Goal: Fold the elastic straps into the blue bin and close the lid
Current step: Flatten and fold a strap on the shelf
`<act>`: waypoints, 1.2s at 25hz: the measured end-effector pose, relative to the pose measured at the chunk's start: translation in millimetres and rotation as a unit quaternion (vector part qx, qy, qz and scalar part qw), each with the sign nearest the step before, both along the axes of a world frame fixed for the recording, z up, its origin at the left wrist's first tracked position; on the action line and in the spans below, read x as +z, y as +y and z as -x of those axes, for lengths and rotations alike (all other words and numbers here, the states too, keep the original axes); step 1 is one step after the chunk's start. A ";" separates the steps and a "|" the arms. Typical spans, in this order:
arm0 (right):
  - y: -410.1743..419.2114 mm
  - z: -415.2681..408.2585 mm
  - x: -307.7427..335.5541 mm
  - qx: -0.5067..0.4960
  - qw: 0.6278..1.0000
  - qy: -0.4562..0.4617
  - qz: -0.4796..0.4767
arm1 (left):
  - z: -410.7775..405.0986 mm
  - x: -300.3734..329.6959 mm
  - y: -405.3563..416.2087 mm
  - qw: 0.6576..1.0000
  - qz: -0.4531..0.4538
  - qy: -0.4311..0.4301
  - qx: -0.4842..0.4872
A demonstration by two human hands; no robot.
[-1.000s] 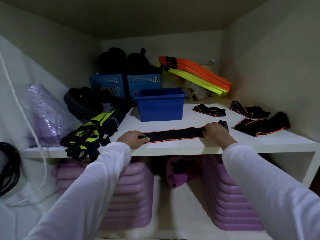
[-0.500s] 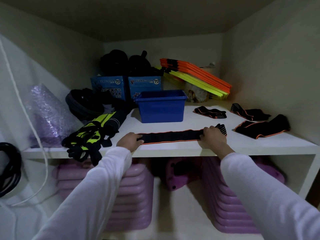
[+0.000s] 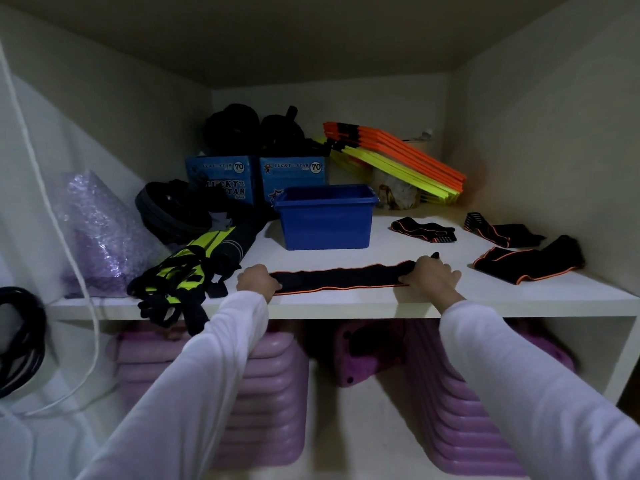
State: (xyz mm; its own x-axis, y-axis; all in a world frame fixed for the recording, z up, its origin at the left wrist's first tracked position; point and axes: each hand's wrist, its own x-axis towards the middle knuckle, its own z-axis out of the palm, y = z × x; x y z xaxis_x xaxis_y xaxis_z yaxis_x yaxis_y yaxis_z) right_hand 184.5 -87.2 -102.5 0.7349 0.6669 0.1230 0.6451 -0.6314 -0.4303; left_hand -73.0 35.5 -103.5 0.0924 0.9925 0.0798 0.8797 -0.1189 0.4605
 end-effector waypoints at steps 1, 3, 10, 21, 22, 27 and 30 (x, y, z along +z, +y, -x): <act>2.1 2.0 1.6 0.000 1.000 0.013 -0.007 | -1.5 1.0 -1.0 1.000 0.007 -0.008 0.005; 3.6 5.7 4.4 0.007 0.998 0.050 -0.029 | -2.7 2.8 0.9 0.998 0.026 -0.051 0.014; 4.2 -5.0 6.7 0.014 0.990 0.060 -0.124 | -6.7 7.2 1.6 0.969 -0.017 -0.244 -0.014; 13.7 -19.7 3.1 -0.050 0.989 0.035 -0.137 | -15.4 13.6 12.9 0.958 -0.101 -0.269 -0.003; 15.9 -21.1 2.8 -0.051 0.989 0.037 -0.134 | -15.4 12.4 15.3 0.959 -0.098 -0.267 -0.001; 27.0 -21.5 0.5 -0.054 0.992 0.044 -0.104 | -12.9 5.7 29.6 0.971 -0.069 -0.228 0.005; 31.2 -20.9 -2.1 -0.059 0.995 0.032 -0.075 | -11.6 -0.2 36.1 0.984 -0.043 -0.175 0.001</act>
